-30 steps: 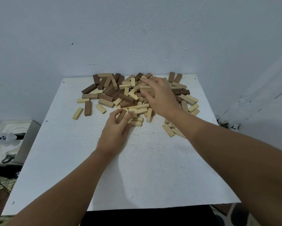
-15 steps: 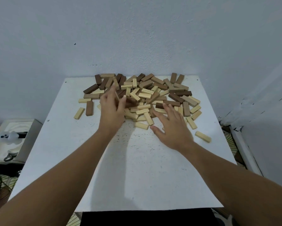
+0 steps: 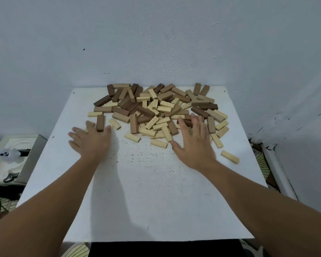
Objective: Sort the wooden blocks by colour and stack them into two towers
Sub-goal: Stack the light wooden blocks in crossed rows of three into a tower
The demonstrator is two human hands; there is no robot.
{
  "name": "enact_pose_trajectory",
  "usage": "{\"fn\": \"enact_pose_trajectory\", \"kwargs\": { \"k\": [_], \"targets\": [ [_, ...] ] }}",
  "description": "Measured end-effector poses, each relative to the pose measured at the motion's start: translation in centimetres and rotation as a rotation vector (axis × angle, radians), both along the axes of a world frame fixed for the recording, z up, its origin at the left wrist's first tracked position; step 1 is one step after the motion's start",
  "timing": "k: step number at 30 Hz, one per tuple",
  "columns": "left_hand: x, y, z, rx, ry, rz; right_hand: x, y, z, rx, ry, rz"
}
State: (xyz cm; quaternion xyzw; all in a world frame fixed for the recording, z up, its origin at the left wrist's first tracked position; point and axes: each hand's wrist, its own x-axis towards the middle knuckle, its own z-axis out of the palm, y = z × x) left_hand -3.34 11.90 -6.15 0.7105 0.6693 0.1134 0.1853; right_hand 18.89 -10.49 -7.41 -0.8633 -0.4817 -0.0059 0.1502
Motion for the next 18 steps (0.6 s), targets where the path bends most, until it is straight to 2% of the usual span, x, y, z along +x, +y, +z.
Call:
{"fn": "enact_pose_trajectory", "kwargs": {
  "k": [2,5,8,15,18],
  "targets": [
    [0.3,-0.4,-0.7,0.124,-0.039,-0.157,0.5,1.1,0.0,-0.040,0.057,-0.002],
    [0.6,-1.5,-1.5,0.300,-0.061,-0.390,0.7,2.3,0.3,0.013,0.033,0.004],
    [0.5,-1.3,-1.7,0.310,-0.045,-0.402,0.5,2.9,0.6,0.061,0.046,0.027],
    [0.6,-2.3,-1.3,0.251,-0.208,-0.451,1.5,4.1,1.3,0.145,0.161,0.117],
    [0.3,-2.4,-1.1,0.232,-0.233,-0.436,2.1,4.0,2.2,0.241,0.242,0.133]
  ]
}}
